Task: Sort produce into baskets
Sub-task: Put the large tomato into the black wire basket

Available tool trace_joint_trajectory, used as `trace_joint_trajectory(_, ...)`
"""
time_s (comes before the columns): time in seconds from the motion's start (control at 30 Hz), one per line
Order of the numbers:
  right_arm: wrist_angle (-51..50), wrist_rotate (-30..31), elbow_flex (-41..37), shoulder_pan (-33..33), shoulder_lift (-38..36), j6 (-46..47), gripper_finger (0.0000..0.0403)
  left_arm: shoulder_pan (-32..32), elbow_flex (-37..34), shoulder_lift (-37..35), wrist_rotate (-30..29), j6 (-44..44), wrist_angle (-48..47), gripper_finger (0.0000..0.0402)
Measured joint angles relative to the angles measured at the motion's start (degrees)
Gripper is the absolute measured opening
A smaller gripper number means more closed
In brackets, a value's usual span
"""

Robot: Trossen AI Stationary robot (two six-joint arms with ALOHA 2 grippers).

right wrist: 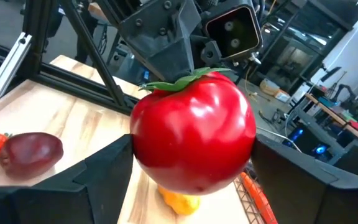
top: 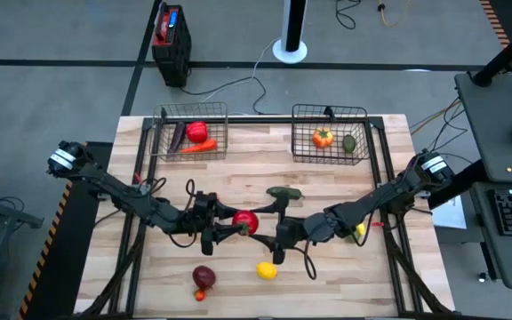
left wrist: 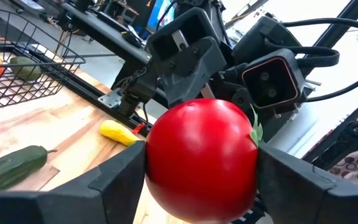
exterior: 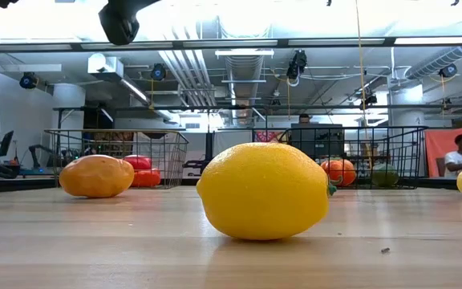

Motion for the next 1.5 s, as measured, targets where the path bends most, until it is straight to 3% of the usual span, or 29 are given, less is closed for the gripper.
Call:
trace_joint_trajectory(0.33,-0.4,0.3,0.2,0.0,-0.5,1.9,0.0295,0.0,0.0,-1.0,-0.1,3.7,0.0,0.0279)
trace_joint_trajectory(0.6,-3.3,1.0,0.3,0.0,-4.4,7.1,0.0296,0.0,0.0,-3.6,-0.1,15.8,-0.2,0.028)
trace_joint_trajectory(0.8,-12.0,12.1,0.3,-0.9,-9.6,18.7,0.0297,0.0,0.0,-5.4,-0.2,24.0,-3.5,0.028)
trace_joint_trajectory(0.97,-35.3,21.6,2.3,-5.9,-15.6,37.8,0.0297,0.0,0.0,-5.6,-1.3,23.4,-7.7,0.0279)
trace_joint_trajectory(1.07,-51.1,20.6,4.1,-11.9,-18.2,49.8,0.0297,0.0,0.0,-5.6,-2.2,21.9,-9.4,0.0279)
trace_joint_trajectory(1.2,-65.6,15.1,5.1,-21.9,-19.8,58.5,0.0297,0.0,0.0,-5.5,-3.1,21.5,-9.7,0.0279)
trace_joint_trajectory(1.4,-68.5,1.7,3.0,-35.9,-19.6,55.6,0.0297,0.0,0.0,-5.5,-3.1,21.9,-10.2,0.0279)
trace_joint_trajectory(1.5,-66.6,-0.9,1.2,-40.5,-19.0,50.5,0.0297,0.0,0.0,-5.5,-3.1,22.0,-10.5,0.0279)
